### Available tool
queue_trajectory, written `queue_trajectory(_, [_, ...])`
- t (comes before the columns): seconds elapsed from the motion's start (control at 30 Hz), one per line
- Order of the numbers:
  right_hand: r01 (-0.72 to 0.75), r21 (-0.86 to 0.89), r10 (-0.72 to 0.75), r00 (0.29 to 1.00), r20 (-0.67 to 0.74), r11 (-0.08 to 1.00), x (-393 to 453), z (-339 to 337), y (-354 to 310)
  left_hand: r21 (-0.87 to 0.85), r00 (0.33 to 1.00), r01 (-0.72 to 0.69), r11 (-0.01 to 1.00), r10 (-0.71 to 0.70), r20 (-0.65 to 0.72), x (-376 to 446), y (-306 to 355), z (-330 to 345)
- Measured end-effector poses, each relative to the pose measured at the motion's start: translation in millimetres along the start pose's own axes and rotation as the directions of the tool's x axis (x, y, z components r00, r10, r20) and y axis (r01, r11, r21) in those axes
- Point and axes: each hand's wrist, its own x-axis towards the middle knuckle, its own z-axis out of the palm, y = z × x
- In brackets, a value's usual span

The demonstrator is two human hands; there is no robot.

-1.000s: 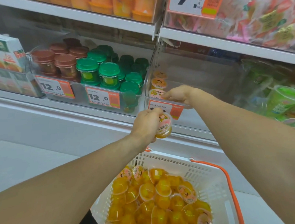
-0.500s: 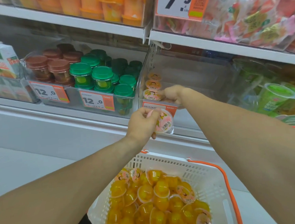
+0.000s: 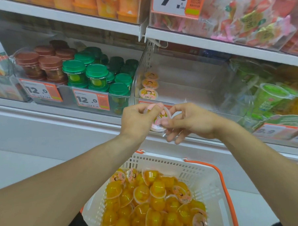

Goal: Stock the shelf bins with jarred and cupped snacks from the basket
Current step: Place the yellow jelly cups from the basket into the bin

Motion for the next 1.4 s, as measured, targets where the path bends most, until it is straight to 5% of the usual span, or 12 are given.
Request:
queue_trajectory(0.07, [0.061, 0.232, -0.035, 0.993, -0.115, 0.971, -2.2, 6.0, 8.5, -0.013, 0.999, 0.031, 0.999, -0.031, -0.011, 2.2, 5.5, 1.5])
queue_trajectory(0.2, [0.152, 0.415, -0.030, 0.958, -0.286, 0.897, 2.0, -11.4, -2.0, -0.104, 0.984, 0.176, 0.979, -0.179, -0.025, 8.8, 12.5, 0.8])
queue_trajectory(0.4, [0.209, 0.520, 0.042, 0.902, -0.429, 0.828, 54.4, -48.2, -34.5, -0.042, 0.973, 0.224, 0.974, -0.226, -0.052, 14.4, 1.2, 1.6])
queue_trajectory(0.63, [0.045, 0.604, 0.304, 0.833, -0.462, 0.796, 141.0, -64.3, -14.8, -0.037, 0.964, 0.255, 0.966, -0.257, -0.061, 24.9, -5.1, -2.2])
queue_trajectory(0.93, [0.043, 0.591, 0.354, 0.765, -0.539, 0.806, 194.2, -72.9, -5.8, 0.031, 0.968, 0.245, 0.969, -0.242, -0.060, 30.7, -10.7, -5.6])
queue_trajectory(1.23, [0.046, 0.547, 0.310, 0.783, -0.540, 0.836, 210.9, -80.6, 2.5, 0.084, 0.970, 0.244, 0.966, -0.242, -0.031, 31.3, -7.7, -8.0])
queue_trajectory(1.4, [0.033, 0.301, 0.169, 0.768, -0.617, 0.953, 170.8, -78.8, -16.2, 0.077, 0.971, 0.239, 0.968, -0.237, -0.035, 31.0, -9.5, -8.2])
